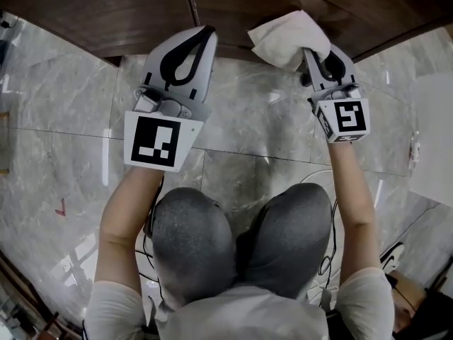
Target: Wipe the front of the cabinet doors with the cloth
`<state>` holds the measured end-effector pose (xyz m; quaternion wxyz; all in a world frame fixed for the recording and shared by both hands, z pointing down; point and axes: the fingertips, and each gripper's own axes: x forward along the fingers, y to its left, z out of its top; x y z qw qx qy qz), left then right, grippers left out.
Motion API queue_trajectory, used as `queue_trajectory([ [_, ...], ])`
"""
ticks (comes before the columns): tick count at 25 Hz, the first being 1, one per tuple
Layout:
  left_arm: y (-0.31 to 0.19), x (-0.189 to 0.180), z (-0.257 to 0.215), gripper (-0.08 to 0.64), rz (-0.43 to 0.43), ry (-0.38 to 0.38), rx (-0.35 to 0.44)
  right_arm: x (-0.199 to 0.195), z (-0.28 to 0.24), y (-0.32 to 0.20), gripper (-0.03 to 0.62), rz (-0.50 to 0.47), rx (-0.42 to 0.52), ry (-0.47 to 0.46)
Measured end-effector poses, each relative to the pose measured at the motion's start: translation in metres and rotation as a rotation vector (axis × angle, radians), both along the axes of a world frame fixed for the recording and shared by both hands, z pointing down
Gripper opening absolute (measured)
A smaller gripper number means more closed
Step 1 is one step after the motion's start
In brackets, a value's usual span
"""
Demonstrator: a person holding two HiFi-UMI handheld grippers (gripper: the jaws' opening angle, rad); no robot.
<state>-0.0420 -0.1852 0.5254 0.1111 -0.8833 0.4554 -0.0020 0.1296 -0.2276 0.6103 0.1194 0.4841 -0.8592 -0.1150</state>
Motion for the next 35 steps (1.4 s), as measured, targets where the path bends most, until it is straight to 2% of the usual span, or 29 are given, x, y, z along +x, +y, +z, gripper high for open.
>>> queue_trajectory([
  [12,0.002,0.060,0.006,0.018,0.040,-0.027,0.003,0.079,0.013,0.012,0.080,0.070,-0.009,-0.013],
  [19,-0.002,0.087,0.011,0.018,0.050,-0.041,-0.003,0.107,0.014,0.013,0.080,0.078,0.000,-0.031],
  [24,-0.006,0.085,0.020,0.018,0.058,-0.039,-0.017,0.113,0.016,0.014,0.080,0.113,0.000,-0.057],
  [29,-0.010,0.093,0.024,0.018,0.068,-0.034,-0.025,0.137,0.019,0.019,0.080,0.163,-0.007,-0.067],
  [35,-0.012,0.095,0.027,0.018,0.077,-0.033,-0.027,0.141,0.022,0.019,0.080,0.187,-0.021,-0.081],
])
